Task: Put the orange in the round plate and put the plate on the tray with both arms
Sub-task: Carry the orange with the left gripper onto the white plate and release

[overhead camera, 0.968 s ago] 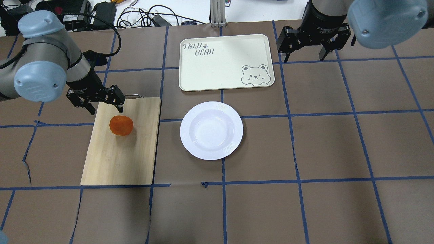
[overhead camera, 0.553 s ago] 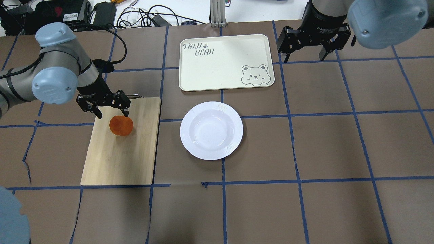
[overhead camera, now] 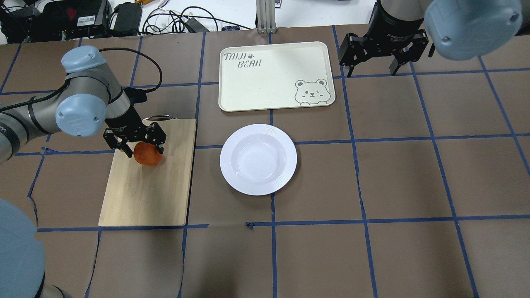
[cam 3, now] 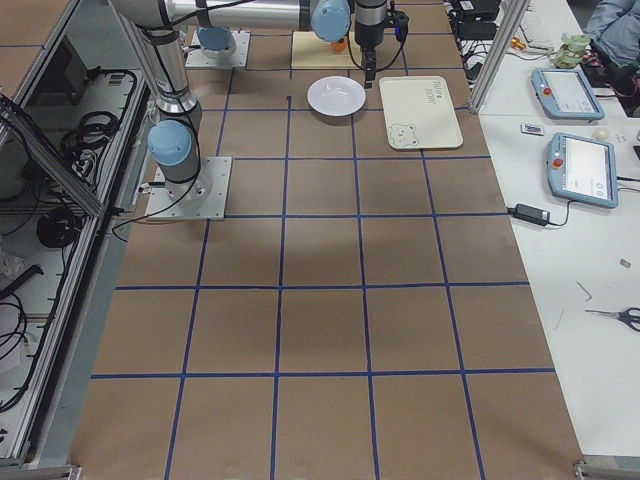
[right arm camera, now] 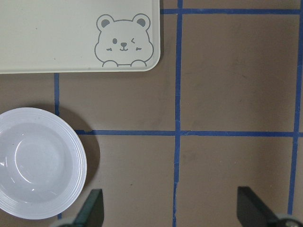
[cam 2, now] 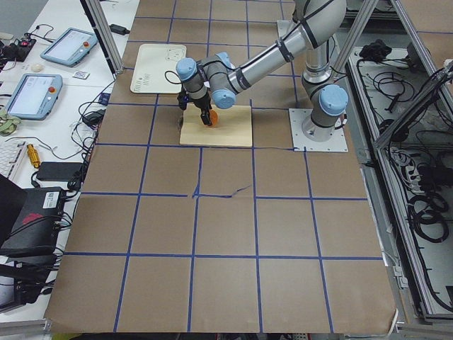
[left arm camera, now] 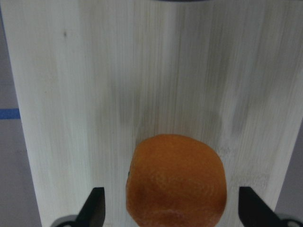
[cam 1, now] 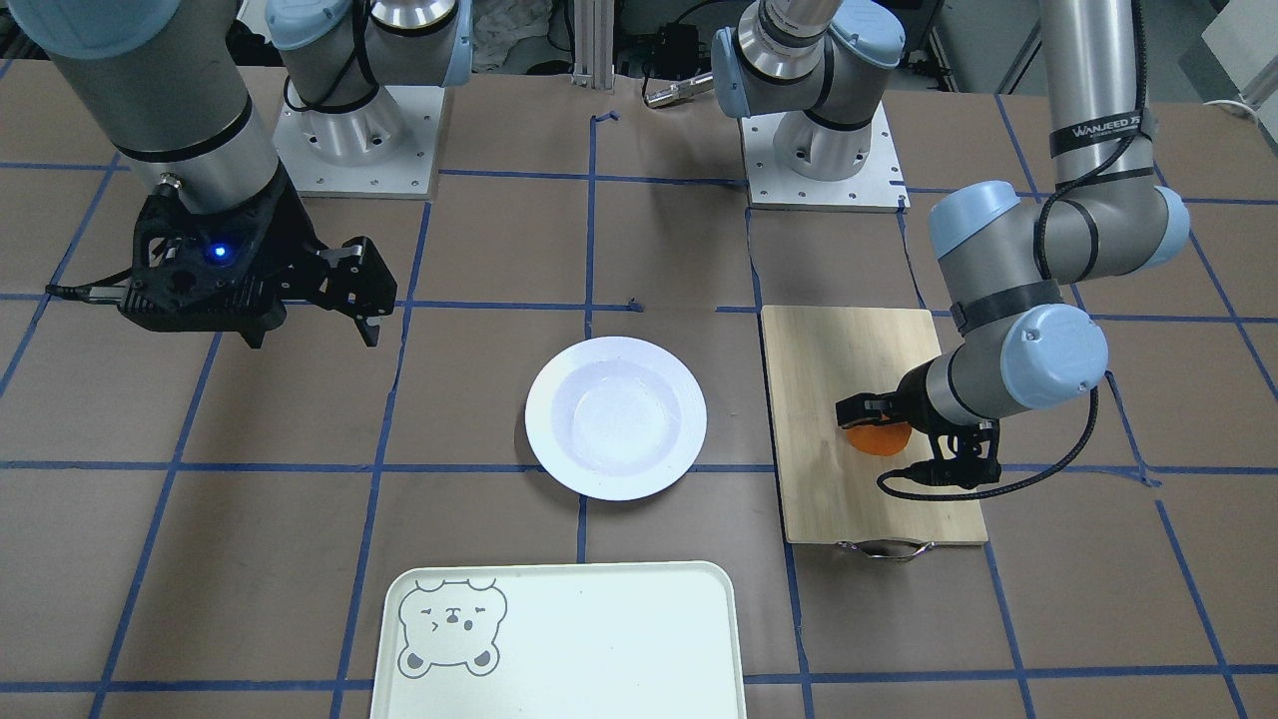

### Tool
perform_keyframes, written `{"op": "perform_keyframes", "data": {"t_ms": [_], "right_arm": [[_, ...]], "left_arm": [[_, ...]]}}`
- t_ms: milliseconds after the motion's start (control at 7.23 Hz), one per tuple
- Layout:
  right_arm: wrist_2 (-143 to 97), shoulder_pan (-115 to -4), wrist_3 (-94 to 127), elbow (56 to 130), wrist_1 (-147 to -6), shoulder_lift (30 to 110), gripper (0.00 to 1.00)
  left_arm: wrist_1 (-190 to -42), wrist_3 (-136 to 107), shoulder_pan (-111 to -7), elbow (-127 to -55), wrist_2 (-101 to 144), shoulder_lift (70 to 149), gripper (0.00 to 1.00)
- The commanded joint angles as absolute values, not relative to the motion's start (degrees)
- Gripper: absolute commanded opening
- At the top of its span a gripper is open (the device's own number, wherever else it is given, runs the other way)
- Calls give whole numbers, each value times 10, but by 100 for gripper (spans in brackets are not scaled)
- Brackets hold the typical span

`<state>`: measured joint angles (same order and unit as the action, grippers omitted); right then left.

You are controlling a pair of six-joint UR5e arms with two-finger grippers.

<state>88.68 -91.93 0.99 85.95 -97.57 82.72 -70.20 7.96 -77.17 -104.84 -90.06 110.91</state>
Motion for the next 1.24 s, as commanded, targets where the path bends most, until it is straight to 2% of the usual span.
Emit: {"op": "perform_keyframes", "data": {"t_ms": [0,415,691,1106], "right_arm": [[887,-919,10,860,-976,828,100],[887,-919,10,860,-977,827,100],[887,-919,11,860,-977,827,100],[887,-918,10,860,-977,827,100]], "left_arm": [[-702,52,-772,-1046,-908,1114,0],[-722,-19,-793,-996,-901,1087,0],[-747,-122,-872,-935,-858,1101,0],[-737,-257,-985,-934,-813,1117,0]]}}
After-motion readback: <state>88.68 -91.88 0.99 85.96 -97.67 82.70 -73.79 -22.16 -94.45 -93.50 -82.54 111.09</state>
